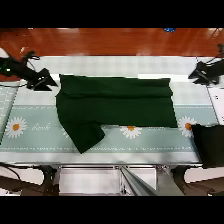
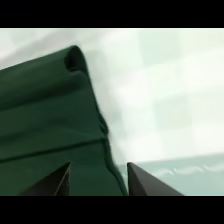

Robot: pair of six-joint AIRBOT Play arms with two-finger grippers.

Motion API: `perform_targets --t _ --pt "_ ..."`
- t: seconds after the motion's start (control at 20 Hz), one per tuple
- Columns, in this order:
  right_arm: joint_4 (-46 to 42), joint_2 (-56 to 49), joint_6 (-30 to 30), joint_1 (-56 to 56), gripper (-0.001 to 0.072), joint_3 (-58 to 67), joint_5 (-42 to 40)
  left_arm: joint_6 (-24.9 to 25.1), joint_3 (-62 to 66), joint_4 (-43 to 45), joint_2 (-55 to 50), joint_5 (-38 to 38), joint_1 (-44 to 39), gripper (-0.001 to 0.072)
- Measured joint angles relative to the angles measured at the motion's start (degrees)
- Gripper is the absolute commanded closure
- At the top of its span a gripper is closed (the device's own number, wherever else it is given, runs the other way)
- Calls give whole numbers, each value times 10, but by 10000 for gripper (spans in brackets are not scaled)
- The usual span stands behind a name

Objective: Fold the shirts.

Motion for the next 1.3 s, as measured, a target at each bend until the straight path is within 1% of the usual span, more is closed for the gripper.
perform_targets --t 0.05,0.15,0.3,0.45,0.55,0.65,0.8,0.9,0.95,1.0,1.15,1.3 --pt "-5 30 2 -11 307 -24 -3 0 -32 -3 35 5 16 198" --pt "-8 100 -2 -26 307 -113 -29 1 -131 -3 112 24 49 198" --pt "12 192 -28 -36 307 -278 -87 13 -325 -44 228 65 98 198" --pt "39 260 -57 -40 307 -424 -125 25 -485 -83 301 115 126 199" --pt "55 292 -72 -41 307 -487 -139 29 -558 -102 322 139 129 199" --pt "77 318 -83 -41 307 -535 -145 30 -603 -113 331 172 116 199" --pt "103 338 -93 -41 308 -568 -146 18 -633 -125 328 221 78 200" --pt "119 345 -96 -41 308 -579 -143 14 -641 -150 313 240 41 203" --pt "128 346 -97 -41 307 -582 -142 16 -642 -165 301 249 20 372" --pt "134 348 -98 -43 307 -583 -140 24 -640 -172 289 263 1 689" --pt "130 352 -99 -71 308 -584 -126 51 -621 -188 262 285 -34 685" --pt "74 355 -84 -115 308 -599 -108 71 -600 -197 253 286 -47 685"
